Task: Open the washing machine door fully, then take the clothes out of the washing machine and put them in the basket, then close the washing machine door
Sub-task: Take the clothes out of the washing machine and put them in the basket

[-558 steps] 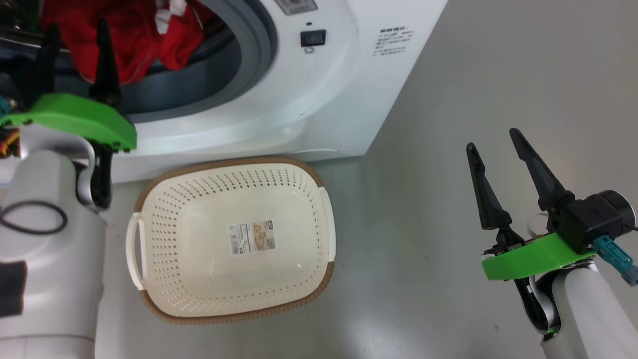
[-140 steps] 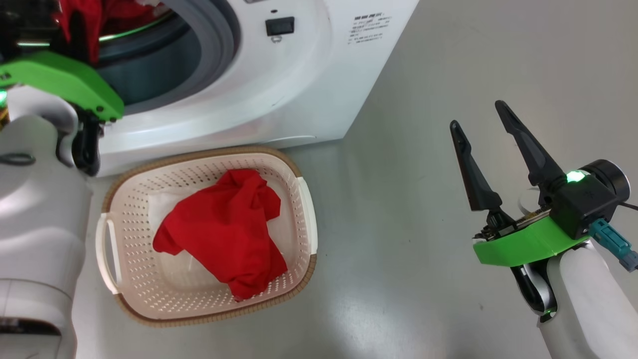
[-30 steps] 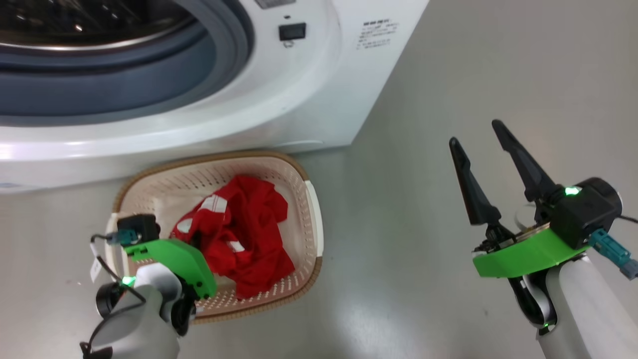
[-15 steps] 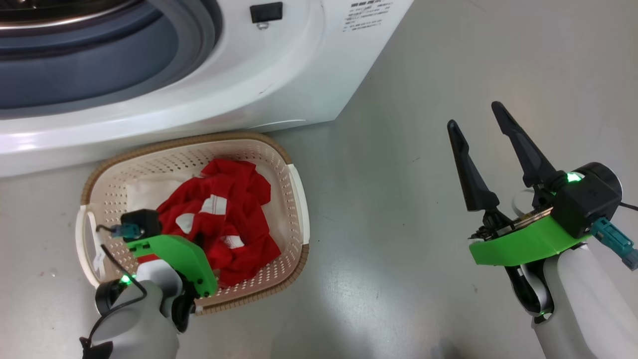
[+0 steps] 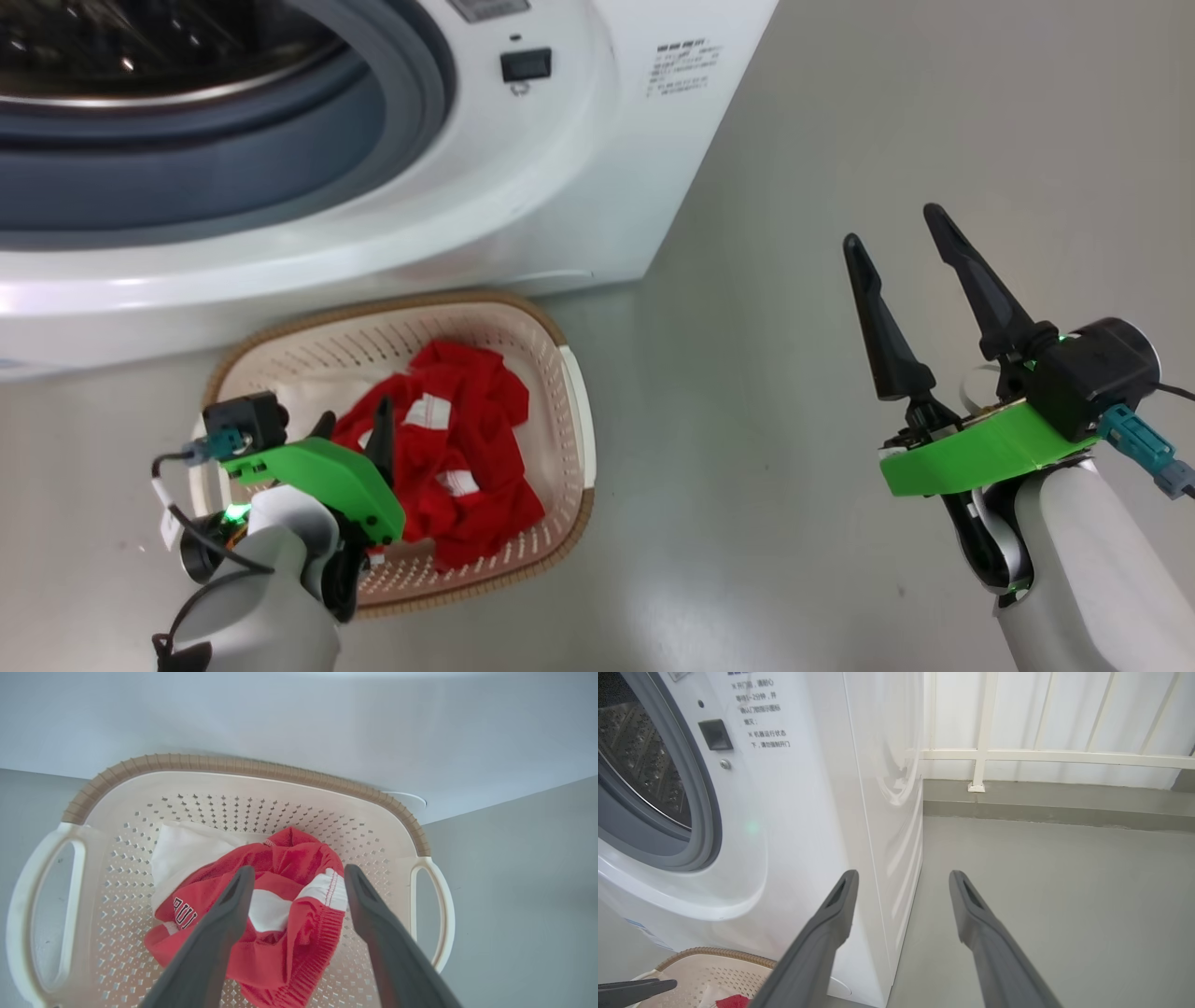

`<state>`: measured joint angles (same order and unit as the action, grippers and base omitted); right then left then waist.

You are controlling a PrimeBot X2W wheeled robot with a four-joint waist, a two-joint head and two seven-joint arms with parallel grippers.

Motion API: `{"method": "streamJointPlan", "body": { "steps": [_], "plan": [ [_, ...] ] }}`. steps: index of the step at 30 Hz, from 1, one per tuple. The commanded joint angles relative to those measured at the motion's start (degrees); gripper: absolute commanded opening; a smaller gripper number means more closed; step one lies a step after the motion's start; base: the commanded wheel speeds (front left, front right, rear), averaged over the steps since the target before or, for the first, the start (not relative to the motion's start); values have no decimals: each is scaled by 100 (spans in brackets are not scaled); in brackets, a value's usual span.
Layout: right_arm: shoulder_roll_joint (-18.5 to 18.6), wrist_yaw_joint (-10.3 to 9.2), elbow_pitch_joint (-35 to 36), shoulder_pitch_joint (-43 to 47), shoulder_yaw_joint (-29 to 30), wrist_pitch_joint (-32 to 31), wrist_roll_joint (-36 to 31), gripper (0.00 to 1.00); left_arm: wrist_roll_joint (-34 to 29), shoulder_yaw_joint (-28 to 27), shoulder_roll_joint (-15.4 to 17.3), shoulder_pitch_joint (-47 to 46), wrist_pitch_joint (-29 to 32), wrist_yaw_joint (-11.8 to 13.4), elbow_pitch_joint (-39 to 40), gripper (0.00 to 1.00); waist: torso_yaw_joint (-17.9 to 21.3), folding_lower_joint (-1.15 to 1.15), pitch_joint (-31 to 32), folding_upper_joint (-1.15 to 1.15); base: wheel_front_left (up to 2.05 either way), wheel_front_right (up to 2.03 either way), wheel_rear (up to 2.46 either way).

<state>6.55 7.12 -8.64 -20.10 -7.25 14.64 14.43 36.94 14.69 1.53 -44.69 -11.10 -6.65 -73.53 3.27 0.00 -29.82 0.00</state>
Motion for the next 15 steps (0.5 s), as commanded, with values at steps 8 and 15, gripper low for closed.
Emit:
{"method": "streamJointPlan", "body": {
  "steps": [8, 15],
  "plan": [
    [-129, 36, -20, 312, 99, 36, -209, 100, -209, -9, 360, 539, -382, -59, 505, 100, -136, 0, 846, 0, 0, 0, 0],
    [-168, 36, -48, 565, 135, 36, -321, 100, -566, -478, 541, 1287, -388, 61, 2020, 100, -194, 0, 1284, 0, 0, 0, 0]
  ]
}}
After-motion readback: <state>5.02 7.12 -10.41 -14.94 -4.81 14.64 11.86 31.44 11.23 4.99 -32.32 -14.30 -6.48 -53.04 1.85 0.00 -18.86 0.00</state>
